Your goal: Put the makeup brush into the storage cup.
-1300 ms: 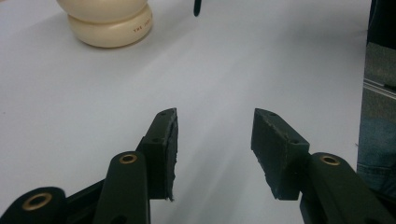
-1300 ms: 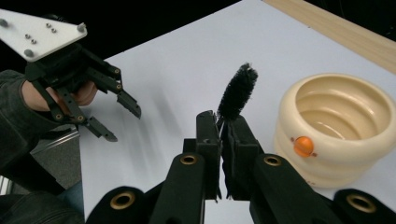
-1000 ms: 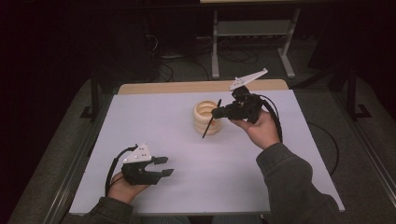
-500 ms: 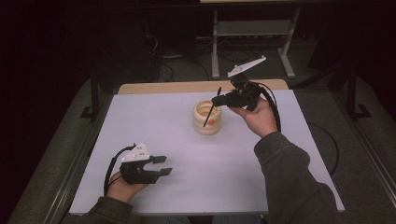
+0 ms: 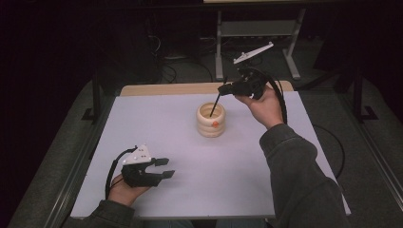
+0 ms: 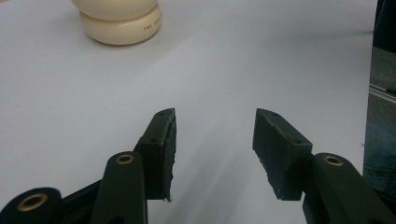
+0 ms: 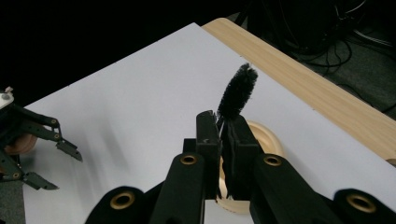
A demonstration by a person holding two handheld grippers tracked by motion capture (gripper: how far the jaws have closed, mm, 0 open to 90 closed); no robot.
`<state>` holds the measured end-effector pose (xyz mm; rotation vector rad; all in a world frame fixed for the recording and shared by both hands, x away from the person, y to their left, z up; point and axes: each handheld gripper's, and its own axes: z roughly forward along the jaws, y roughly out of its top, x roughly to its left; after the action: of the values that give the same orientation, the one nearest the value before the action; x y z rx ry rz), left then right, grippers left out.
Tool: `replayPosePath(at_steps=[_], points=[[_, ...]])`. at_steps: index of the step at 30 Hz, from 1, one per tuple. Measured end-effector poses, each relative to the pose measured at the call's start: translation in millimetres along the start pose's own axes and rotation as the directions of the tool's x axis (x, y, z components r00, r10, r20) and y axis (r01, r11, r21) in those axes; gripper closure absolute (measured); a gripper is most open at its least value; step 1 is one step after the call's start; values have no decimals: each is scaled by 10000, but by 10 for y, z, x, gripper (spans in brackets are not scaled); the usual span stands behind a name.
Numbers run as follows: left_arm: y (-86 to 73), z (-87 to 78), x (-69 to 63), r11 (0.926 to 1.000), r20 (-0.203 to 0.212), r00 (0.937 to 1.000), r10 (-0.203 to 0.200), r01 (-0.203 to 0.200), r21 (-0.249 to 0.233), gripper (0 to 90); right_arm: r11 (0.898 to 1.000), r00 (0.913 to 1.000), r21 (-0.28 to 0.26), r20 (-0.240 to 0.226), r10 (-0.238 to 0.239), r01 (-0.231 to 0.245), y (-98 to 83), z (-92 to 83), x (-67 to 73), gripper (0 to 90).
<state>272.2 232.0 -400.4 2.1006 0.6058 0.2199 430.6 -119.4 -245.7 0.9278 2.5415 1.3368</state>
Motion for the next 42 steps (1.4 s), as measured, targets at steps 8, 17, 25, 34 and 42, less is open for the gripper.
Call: replayPosePath(at_steps=[8, 17, 25, 34, 42], points=[[-8, -1, 8, 9999, -15, 10000, -97, 97, -54, 489, 9999, 9995, 6, 287, 125, -125, 123, -41, -55, 848], [-7, -4, 16, 10000, -49, 10000, -80, 80, -55, 480, 9992, 9980, 54, 500, 389, -392, 203, 6, -102, 848], [-6, 1, 18, 9999, -42, 9999, -99, 99, -45, 473, 9987, 9968, 87, 622, 496, -502, 193, 87, -150, 848], [4, -12, 13, 10000, -132, 9999, -36, 35, -47, 467, 9978, 9959, 147, 650, 631, -642, 169, 143, -173, 848], [2, -17, 18, 10000, -144, 9999, -76, 75, -30, 457, 9974, 9955, 85, 629, 709, -716, 141, 188, -192, 847]])
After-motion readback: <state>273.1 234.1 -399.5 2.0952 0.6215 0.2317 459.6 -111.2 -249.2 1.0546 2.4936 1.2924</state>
